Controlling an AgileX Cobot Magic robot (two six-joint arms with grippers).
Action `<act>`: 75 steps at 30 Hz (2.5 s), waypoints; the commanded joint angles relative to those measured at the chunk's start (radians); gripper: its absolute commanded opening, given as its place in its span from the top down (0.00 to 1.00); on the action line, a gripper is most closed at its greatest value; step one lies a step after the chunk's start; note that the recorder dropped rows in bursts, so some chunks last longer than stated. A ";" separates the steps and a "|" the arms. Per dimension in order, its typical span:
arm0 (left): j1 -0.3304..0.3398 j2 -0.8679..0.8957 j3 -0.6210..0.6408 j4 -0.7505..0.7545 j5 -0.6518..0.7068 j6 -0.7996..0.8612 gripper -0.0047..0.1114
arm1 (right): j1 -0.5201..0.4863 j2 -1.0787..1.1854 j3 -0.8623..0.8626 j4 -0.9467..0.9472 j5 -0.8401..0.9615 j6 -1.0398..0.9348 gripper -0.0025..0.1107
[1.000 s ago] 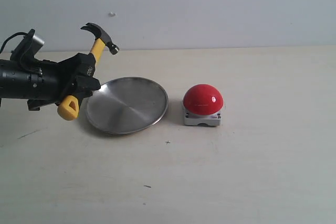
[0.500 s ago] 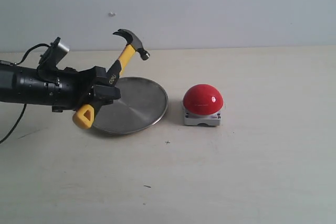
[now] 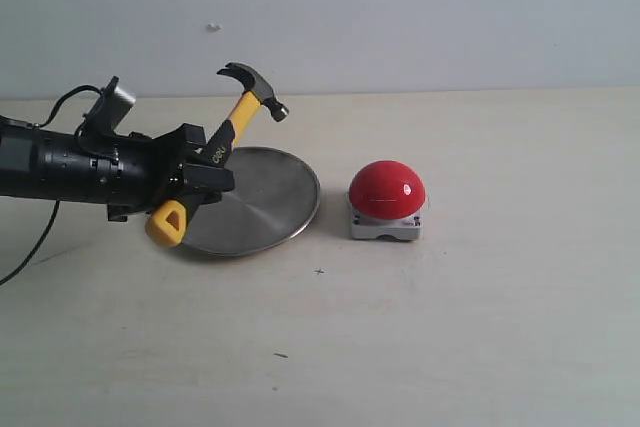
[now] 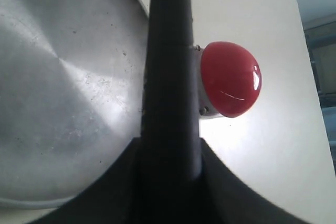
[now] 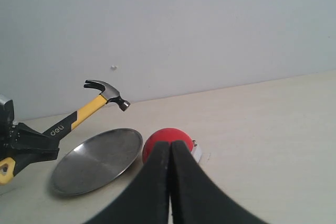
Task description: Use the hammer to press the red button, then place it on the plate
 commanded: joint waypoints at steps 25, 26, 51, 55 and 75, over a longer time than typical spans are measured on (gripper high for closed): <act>0.008 -0.021 0.005 -0.035 0.122 0.191 0.96 | 0.000 -0.005 0.005 -0.011 -0.003 -0.009 0.98; 0.008 -0.026 0.007 -0.035 0.122 0.191 0.96 | 0.000 -0.005 0.005 -0.011 -0.003 -0.009 0.98; 0.010 -0.069 0.007 -0.035 0.173 0.192 0.96 | 0.000 -0.005 0.005 -0.010 -0.003 -0.009 0.98; 0.016 -0.069 0.007 -0.035 0.185 0.192 0.96 | 0.000 -0.005 0.005 -0.010 -0.003 -0.009 0.98; 0.027 -0.069 -0.046 0.124 0.224 0.024 0.96 | 0.000 -0.005 0.005 -0.010 -0.003 -0.009 0.98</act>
